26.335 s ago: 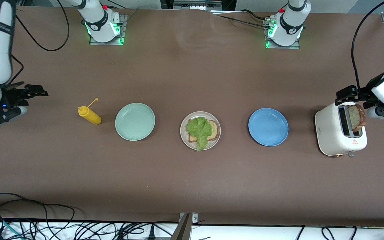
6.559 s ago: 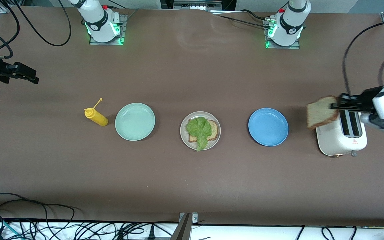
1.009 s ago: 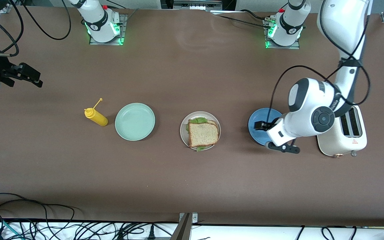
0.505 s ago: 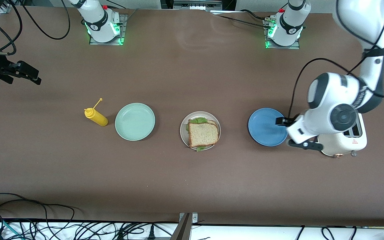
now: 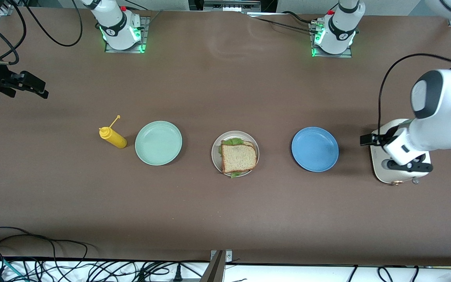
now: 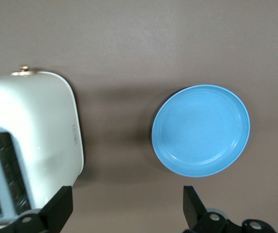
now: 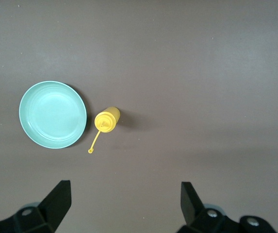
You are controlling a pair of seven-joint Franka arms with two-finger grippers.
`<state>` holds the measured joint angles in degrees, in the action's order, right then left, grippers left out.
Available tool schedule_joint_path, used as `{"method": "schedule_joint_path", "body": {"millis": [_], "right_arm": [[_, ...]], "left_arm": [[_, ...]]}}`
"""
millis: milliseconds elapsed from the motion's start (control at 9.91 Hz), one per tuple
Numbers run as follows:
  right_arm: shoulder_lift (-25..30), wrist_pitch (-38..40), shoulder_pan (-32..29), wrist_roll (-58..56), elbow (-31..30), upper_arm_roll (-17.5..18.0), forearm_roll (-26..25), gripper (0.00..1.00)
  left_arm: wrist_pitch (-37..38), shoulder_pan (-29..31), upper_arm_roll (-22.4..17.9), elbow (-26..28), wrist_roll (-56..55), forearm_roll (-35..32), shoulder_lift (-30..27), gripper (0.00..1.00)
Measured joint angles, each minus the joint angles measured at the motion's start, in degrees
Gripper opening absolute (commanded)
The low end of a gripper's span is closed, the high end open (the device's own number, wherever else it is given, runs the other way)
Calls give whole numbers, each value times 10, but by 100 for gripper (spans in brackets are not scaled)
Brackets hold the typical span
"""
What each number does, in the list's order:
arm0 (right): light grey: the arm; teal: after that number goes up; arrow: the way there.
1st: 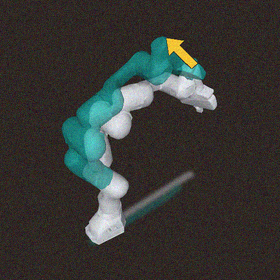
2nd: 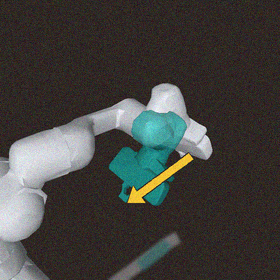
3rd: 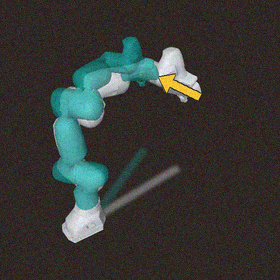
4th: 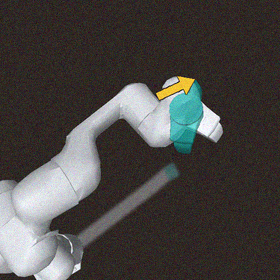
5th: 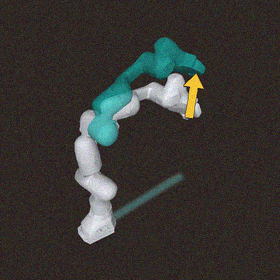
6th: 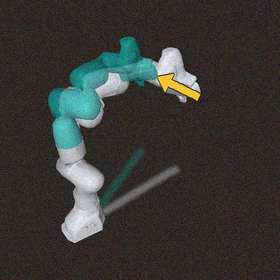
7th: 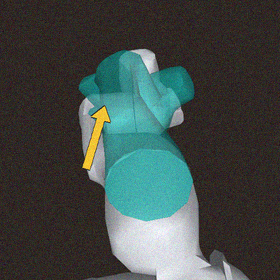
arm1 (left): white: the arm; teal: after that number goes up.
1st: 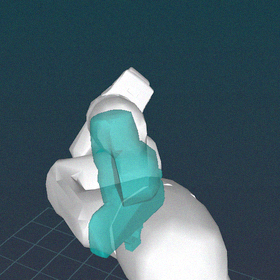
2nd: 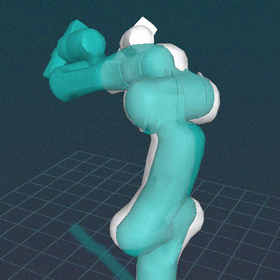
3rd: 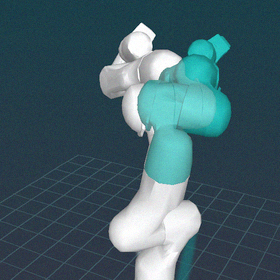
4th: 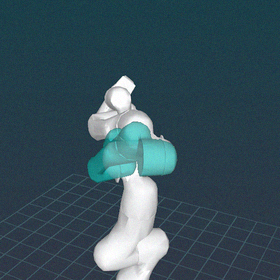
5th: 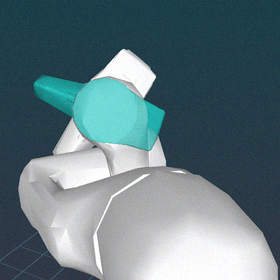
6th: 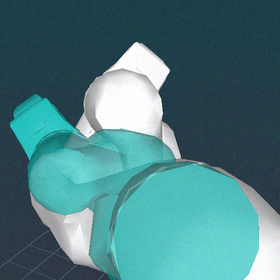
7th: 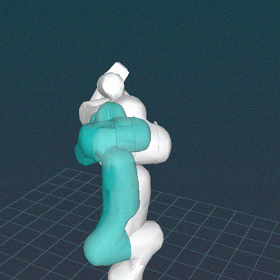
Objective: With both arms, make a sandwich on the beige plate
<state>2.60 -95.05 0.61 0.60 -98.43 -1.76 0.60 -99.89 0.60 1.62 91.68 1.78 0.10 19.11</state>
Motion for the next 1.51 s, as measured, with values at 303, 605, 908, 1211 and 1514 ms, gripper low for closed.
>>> {"method": "schedule_joint_path", "body": {"millis": [303,605,908,1211,1514], "right_arm": [[0,0,0,0,0,0,0,100],[0,0,0,0,0,0,0,100],[0,0,0,0,0,0,0,100],[0,0,0,0,0,0,0,100],[0,0,0,0,0,0,0,100]], "left_arm": [[49,7,0,0,0,0,-55,100],[101,7,2,0,0,0,-101,100],[140,7,6,-1,0,0,-134,100],[140,7,7,-47,0,0,-140,100],[148,7,7,-75,0,0,-136,100]]}}
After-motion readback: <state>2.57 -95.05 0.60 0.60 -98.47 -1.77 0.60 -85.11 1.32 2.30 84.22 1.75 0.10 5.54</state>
